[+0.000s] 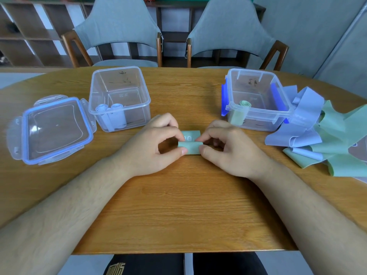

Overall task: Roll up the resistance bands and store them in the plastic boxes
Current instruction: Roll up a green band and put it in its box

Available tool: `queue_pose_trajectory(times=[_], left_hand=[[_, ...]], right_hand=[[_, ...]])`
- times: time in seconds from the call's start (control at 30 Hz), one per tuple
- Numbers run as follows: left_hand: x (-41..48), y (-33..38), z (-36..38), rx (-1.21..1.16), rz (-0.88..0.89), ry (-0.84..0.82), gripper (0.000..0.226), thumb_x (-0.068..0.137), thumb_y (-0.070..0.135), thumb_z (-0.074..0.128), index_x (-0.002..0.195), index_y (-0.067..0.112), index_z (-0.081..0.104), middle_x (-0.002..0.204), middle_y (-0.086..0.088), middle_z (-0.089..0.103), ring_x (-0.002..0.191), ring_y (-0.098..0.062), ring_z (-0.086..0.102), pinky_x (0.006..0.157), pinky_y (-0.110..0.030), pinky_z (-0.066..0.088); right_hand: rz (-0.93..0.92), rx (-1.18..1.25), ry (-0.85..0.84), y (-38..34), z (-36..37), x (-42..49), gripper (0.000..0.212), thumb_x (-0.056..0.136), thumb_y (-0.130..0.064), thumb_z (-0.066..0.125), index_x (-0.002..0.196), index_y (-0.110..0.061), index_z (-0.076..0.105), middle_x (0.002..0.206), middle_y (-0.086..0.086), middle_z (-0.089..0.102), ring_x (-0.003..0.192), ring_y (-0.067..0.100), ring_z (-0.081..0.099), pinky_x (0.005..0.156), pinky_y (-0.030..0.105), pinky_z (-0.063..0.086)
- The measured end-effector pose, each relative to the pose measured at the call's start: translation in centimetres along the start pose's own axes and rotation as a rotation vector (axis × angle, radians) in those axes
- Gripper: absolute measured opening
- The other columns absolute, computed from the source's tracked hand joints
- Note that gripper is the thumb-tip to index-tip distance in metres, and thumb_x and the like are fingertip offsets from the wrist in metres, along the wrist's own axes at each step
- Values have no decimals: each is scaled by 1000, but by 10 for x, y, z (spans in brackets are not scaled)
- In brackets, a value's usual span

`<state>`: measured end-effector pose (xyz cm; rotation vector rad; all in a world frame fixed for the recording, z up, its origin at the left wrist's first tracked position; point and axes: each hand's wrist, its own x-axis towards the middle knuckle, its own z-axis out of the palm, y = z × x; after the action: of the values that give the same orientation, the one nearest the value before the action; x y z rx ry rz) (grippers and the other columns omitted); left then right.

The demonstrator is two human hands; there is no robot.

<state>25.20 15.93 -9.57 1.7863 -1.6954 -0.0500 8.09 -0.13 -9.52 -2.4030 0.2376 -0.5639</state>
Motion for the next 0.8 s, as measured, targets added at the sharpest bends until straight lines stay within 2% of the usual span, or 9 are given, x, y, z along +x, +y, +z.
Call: queue_pose_trajectory(times=[0.1, 0.17, 0.23, 0.3, 0.43, 0.5, 0.6, 0.7, 0.8], left_hand=[[0, 2, 1, 2, 19, 5, 21, 89, 24, 71, 110, 22, 67, 106, 8, 47, 105, -12, 51, 92, -26, 42], [1, 3, 2, 29, 45, 24, 15, 92, 20, 69, 106, 21, 67, 106, 9, 49, 105, -14, 50, 94, -29, 42], [2, 3, 4, 63, 35, 56, 9, 95, 22, 65, 102, 19, 69, 103, 9, 51, 103, -12, 50, 93, -30, 42], [4, 2, 7, 108, 9, 88, 12, 98, 24, 61, 102, 18, 71, 102, 8, 51, 102, -13, 49, 92, -31, 42], [10, 5, 9, 198, 31, 93, 15, 101, 23, 55, 109, 19, 67, 107, 7, 52, 101, -16, 48, 92, -33, 42], [15, 7, 6, 200, 22, 43, 12, 99, 29, 55, 105, 23, 63, 106, 12, 52, 100, -13, 48, 89, -38, 44], [25, 8, 4, 208, -23, -67, 23, 91, 45, 62, 107, 30, 55, 106, 18, 49, 102, -8, 50, 92, -40, 43], [30, 9, 8, 106, -45, -82, 24, 90, 39, 69, 107, 27, 57, 101, 17, 55, 96, -5, 54, 91, -40, 45], [25, 8, 6, -37, -77, -24, 20, 91, 34, 69, 109, 25, 63, 98, 14, 59, 95, -4, 56, 86, -33, 47]], right_hand=[[-21, -25, 20, 0, 1, 0, 19, 87, -23, 68, 104, -16, 74, 96, -2, 57, 80, 13, 55, 72, 11, 39], [-48, -29, 46, -2, 2, 0, 20, 90, -15, 68, 110, -16, 69, 98, -2, 55, 81, 13, 54, 74, 12, 40], [-77, -36, 75, -3, 2, 0, 15, 93, -11, 65, 107, -15, 66, 98, -4, 54, 80, 11, 52, 74, 13, 40], [-79, -52, 72, -3, 2, 1, 13, 92, -14, 66, 105, -16, 66, 100, -6, 53, 80, 7, 51, 74, 11, 39], [-42, -93, 50, 4, 5, 3, 28, 86, -23, 74, 113, -19, 66, 106, -7, 52, 84, 0, 50, 79, 9, 38], [-43, -115, 58, 6, 8, 6, 25, 89, -23, 70, 113, -17, 67, 104, -6, 52, 82, -1, 49, 78, 10, 37], [-29, -117, 88, 5, 10, 7, 23, 97, -30, 58, 111, -14, 67, 98, -6, 53, 82, 0, 51, 77, 11, 38], [-10, -98, 114, 4, 8, 7, 30, 101, -35, 46, 107, -14, 66, 96, -5, 55, 88, 4, 55, 82, 18, 43], [-15, -52, 96, 2, 5, 4, 31, 102, -38, 49, 117, -15, 63, 97, -7, 55, 89, 7, 56, 81, 17, 43]])
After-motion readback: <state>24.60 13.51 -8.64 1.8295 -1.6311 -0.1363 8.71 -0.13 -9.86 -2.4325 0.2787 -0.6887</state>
